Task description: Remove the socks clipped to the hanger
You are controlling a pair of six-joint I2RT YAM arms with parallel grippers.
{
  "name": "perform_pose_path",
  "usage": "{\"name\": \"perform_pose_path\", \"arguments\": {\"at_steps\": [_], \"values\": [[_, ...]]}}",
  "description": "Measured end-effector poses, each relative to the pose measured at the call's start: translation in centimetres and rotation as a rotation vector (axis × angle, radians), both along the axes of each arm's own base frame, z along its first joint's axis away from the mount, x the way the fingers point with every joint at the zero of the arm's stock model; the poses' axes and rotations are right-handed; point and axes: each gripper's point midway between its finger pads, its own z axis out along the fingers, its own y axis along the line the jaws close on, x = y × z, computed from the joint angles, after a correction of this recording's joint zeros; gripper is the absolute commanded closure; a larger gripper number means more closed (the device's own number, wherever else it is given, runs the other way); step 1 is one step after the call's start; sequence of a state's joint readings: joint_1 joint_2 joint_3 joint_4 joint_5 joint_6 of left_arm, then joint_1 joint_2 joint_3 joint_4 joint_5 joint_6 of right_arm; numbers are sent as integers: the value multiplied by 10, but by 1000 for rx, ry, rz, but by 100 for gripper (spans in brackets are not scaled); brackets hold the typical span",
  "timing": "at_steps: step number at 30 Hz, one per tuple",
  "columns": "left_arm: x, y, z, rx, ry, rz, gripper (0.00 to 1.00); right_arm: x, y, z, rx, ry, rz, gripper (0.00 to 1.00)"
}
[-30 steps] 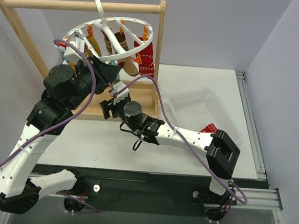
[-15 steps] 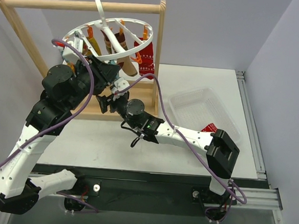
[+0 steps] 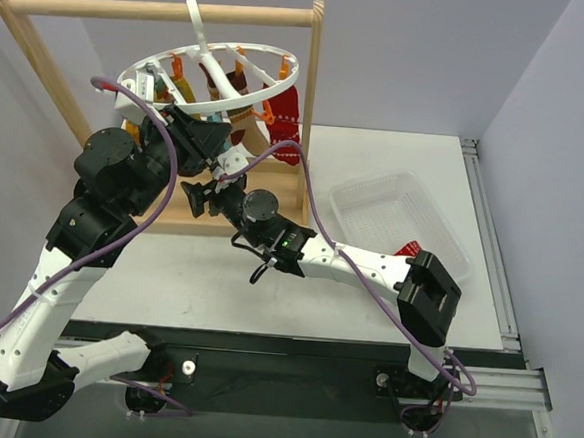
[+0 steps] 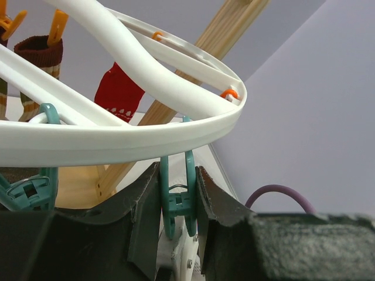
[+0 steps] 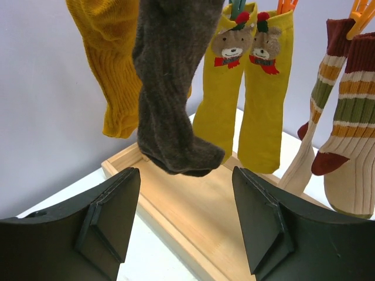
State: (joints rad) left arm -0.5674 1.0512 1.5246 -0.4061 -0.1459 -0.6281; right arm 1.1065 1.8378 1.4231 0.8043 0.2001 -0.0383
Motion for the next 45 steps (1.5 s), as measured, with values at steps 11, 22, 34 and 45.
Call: {"name": "perform_pose_path", "arguments": {"at_steps": [11, 22, 34, 45], "values": [[0, -1, 1, -12, 1, -2, 82, -4, 3, 0, -2, -6, 30, 34], [-1, -2, 3, -26, 1, -11, 82, -4, 4, 2, -15, -29, 31, 35], [-7, -1, 17, -52, -44, -22, 44, -4, 6, 24, 8, -55, 30, 40], [-20, 0, -14, 111, -7, -62, 25, -9, -1, -9, -11, -16, 32, 36]]}}
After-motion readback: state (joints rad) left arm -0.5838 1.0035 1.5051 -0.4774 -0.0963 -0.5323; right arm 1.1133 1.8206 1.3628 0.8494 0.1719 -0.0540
